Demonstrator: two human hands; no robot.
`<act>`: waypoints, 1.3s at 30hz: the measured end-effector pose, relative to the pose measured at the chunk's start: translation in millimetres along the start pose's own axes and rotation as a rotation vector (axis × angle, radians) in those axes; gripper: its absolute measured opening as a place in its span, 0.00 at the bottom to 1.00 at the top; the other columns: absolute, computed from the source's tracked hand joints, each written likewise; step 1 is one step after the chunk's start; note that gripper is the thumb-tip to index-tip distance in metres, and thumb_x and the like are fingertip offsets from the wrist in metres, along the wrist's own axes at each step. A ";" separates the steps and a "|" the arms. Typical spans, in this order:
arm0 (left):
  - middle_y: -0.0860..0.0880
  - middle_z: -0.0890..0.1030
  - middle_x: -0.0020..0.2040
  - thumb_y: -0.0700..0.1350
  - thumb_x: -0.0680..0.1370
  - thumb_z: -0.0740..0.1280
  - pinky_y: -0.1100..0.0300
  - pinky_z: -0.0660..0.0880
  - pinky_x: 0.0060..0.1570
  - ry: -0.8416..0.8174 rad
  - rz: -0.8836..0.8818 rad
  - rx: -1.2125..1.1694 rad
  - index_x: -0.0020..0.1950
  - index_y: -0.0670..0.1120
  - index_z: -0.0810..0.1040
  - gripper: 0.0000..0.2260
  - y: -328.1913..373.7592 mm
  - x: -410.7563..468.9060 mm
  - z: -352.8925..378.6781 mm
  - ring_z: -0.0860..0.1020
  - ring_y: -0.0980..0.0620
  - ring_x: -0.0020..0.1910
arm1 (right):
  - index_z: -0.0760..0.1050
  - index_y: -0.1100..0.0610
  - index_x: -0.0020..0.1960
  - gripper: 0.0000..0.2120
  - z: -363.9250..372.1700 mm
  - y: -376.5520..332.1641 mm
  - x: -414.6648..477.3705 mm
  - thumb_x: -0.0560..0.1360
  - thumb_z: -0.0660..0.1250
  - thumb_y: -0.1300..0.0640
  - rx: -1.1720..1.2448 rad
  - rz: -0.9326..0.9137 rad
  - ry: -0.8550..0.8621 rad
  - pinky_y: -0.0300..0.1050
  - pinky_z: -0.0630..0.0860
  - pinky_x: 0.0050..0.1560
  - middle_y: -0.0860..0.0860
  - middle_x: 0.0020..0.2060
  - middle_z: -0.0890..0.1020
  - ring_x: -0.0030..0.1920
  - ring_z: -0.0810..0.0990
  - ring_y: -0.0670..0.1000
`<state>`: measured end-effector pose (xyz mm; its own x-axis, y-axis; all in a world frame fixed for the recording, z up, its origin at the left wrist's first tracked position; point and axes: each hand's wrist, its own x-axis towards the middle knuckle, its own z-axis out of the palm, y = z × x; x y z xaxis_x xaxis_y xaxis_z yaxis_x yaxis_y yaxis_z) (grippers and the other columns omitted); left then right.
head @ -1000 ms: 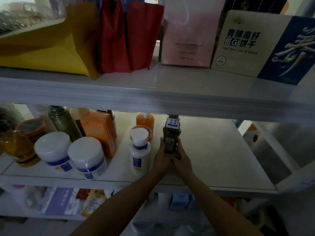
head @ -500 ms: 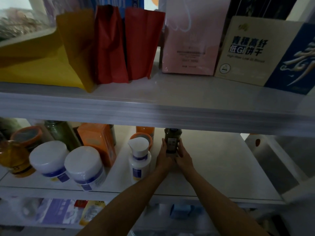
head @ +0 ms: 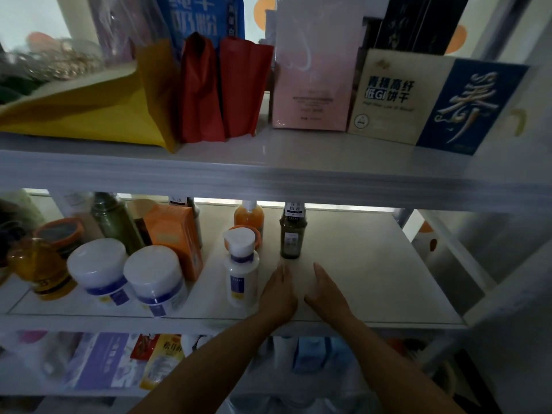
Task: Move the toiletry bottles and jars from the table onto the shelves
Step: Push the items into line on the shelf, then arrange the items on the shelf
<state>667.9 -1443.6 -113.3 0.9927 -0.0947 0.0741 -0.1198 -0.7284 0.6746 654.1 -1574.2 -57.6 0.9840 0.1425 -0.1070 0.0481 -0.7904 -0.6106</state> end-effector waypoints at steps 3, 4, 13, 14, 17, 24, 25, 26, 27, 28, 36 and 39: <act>0.42 0.56 0.77 0.47 0.80 0.58 0.50 0.56 0.74 -0.097 0.071 0.255 0.77 0.41 0.52 0.28 -3.8 -26.3 -5.6 0.56 0.45 0.76 | 0.44 0.57 0.77 0.40 6.4 17.3 -17.1 0.75 0.64 0.46 -0.284 -0.050 -0.011 0.48 0.48 0.74 0.52 0.77 0.50 0.76 0.52 0.50; 0.42 0.52 0.78 0.49 0.81 0.56 0.50 0.52 0.75 -0.118 0.098 0.316 0.77 0.41 0.48 0.29 -4.8 -33.5 -5.2 0.52 0.45 0.77 | 0.44 0.56 0.77 0.41 8.5 21.0 -25.4 0.75 0.62 0.41 -0.325 -0.061 -0.018 0.49 0.46 0.74 0.51 0.77 0.50 0.76 0.51 0.49; 0.44 0.47 0.78 0.60 0.78 0.59 0.53 0.45 0.75 -0.160 0.221 0.491 0.78 0.45 0.43 0.37 -20.4 -93.9 -37.4 0.47 0.48 0.77 | 0.38 0.53 0.75 0.48 45.9 22.5 -79.8 0.68 0.56 0.30 -0.420 -0.272 0.007 0.43 0.34 0.72 0.45 0.74 0.41 0.76 0.44 0.48; 0.45 0.47 0.78 0.60 0.78 0.59 0.54 0.44 0.75 -0.158 0.246 0.508 0.78 0.45 0.44 0.37 -25.8 -100.4 -43.7 0.47 0.48 0.77 | 0.37 0.52 0.74 0.48 53.1 17.8 -83.2 0.67 0.55 0.30 -0.414 -0.298 0.010 0.45 0.37 0.74 0.44 0.73 0.40 0.76 0.42 0.47; 0.46 0.47 0.78 0.58 0.78 0.61 0.56 0.42 0.74 -0.184 0.296 0.540 0.78 0.45 0.46 0.36 -43.7 -122.6 -72.1 0.46 0.49 0.77 | 0.38 0.51 0.76 0.49 76.6 1.4 -95.5 0.68 0.61 0.31 -0.410 -0.308 0.024 0.48 0.49 0.76 0.46 0.75 0.45 0.75 0.45 0.47; 0.46 0.63 0.74 0.59 0.66 0.74 0.49 0.65 0.69 -0.166 0.485 0.596 0.75 0.48 0.57 0.44 -139.2 -182.6 -162.9 0.64 0.48 0.72 | 0.56 0.57 0.74 0.49 154.4 -97.4 -117.7 0.65 0.60 0.27 -0.359 -0.362 -0.040 0.51 0.68 0.68 0.53 0.71 0.67 0.71 0.66 0.52; 0.45 0.67 0.73 0.60 0.64 0.75 0.50 0.69 0.67 -0.136 0.483 0.624 0.74 0.47 0.59 0.45 -156.2 -194.2 -181.6 0.67 0.48 0.71 | 0.57 0.56 0.74 0.48 168.4 -119.9 -121.5 0.65 0.60 0.26 -0.355 -0.405 -0.043 0.51 0.67 0.69 0.52 0.71 0.66 0.71 0.65 0.51; 0.45 0.70 0.71 0.62 0.62 0.75 0.51 0.71 0.66 -0.108 0.463 0.661 0.73 0.47 0.61 0.45 -178.0 -204.3 -199.2 0.71 0.47 0.68 | 0.58 0.55 0.74 0.47 183.6 -141.8 -124.4 0.65 0.61 0.27 -0.349 -0.459 -0.043 0.51 0.65 0.70 0.50 0.72 0.64 0.72 0.63 0.50; 0.45 0.72 0.69 0.63 0.62 0.74 0.53 0.67 0.68 -0.100 0.432 0.685 0.72 0.46 0.62 0.45 -197.0 -215.3 -218.8 0.73 0.47 0.67 | 0.57 0.54 0.75 0.47 199.4 -165.0 -126.5 0.65 0.63 0.29 -0.334 -0.487 -0.080 0.52 0.62 0.72 0.49 0.72 0.61 0.73 0.60 0.50; 0.44 0.72 0.69 0.64 0.63 0.72 0.54 0.61 0.71 -0.098 0.388 0.698 0.73 0.46 0.61 0.44 -217.3 -227.1 -239.2 0.73 0.46 0.66 | 0.55 0.52 0.75 0.47 213.5 -191.2 -128.4 0.65 0.63 0.29 -0.339 -0.512 -0.103 0.52 0.59 0.73 0.48 0.73 0.59 0.73 0.58 0.49; 0.43 0.60 0.76 0.65 0.66 0.70 0.54 0.47 0.72 0.092 -0.087 0.902 0.73 0.42 0.62 0.44 -344.9 -349.9 -425.6 0.66 0.45 0.71 | 0.56 0.59 0.75 0.51 337.7 -416.8 -119.2 0.67 0.43 0.22 -0.465 -0.817 -0.348 0.48 0.64 0.70 0.54 0.71 0.68 0.71 0.66 0.52; 0.43 0.64 0.74 0.64 0.64 0.72 0.54 0.54 0.72 0.233 -0.290 0.924 0.73 0.41 0.60 0.46 -381.0 -396.5 -489.6 0.64 0.46 0.72 | 0.44 0.56 0.77 0.56 381.5 -506.9 -120.3 0.60 0.44 0.20 -0.433 -1.021 -0.416 0.45 0.46 0.74 0.51 0.77 0.49 0.77 0.49 0.50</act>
<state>324.7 -796.2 -40.2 0.9502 0.2339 0.2060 0.2653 -0.9539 -0.1404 445.9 -963.4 -34.5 0.3286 0.9443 -0.0201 0.9118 -0.3227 -0.2539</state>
